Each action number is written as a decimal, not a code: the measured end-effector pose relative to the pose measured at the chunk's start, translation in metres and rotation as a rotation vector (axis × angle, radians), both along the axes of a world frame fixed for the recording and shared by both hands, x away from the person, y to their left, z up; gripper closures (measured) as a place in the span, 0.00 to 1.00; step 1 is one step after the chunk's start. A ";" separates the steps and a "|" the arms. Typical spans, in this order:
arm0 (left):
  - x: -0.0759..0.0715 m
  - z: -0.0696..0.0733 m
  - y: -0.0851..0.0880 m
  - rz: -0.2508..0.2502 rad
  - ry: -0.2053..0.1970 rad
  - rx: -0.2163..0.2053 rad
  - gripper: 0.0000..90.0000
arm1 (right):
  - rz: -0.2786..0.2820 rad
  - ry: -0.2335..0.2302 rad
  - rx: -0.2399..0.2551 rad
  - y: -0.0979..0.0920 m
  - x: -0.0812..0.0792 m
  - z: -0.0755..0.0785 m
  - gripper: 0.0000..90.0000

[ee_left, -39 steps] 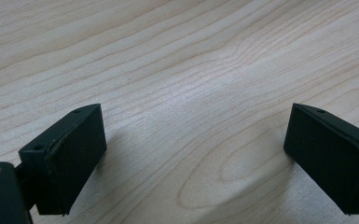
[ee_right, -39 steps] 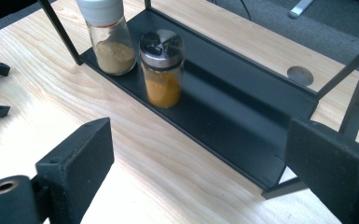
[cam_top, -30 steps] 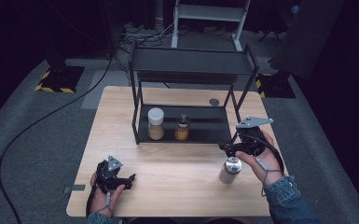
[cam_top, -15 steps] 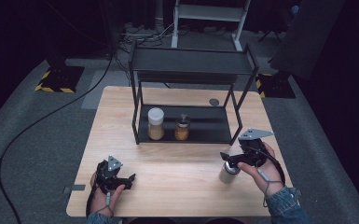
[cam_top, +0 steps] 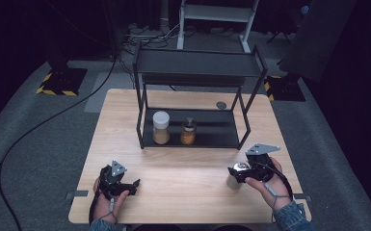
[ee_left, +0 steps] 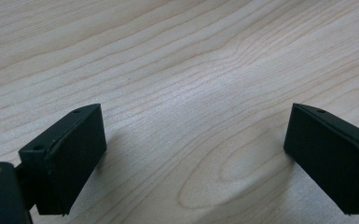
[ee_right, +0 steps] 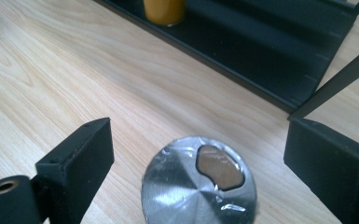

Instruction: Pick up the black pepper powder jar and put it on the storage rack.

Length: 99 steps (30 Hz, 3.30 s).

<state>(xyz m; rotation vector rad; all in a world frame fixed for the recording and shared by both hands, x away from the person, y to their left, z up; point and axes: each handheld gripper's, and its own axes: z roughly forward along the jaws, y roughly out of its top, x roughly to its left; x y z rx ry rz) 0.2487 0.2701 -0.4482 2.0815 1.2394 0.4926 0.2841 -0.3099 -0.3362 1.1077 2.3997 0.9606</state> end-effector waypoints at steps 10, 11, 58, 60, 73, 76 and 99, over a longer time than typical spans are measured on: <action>0.000 0.000 0.000 0.001 0.000 -0.001 0.06 | -0.004 0.028 -0.024 0.000 0.000 -0.016 0.11; 0.000 0.000 0.000 0.000 0.000 0.000 0.06 | -0.004 0.030 -0.028 0.001 0.000 -0.017 0.12; 0.001 0.000 0.000 -0.002 0.002 0.002 0.06 | 0.012 0.106 -0.123 0.019 0.026 0.005 0.35; 0.001 0.000 0.000 -0.001 0.002 0.001 0.06 | 0.013 0.096 -0.122 0.020 0.028 0.012 0.35; 0.000 0.000 0.000 0.000 0.002 0.001 0.06 | 0.022 0.065 -0.111 0.033 0.047 0.045 0.35; 0.000 0.000 0.000 -0.001 0.002 0.002 0.06 | 0.026 0.056 -0.106 0.037 0.051 0.052 0.35; 0.001 0.000 0.000 -0.006 0.001 0.003 0.06 | 0.037 0.032 -0.110 0.070 0.100 0.088 0.35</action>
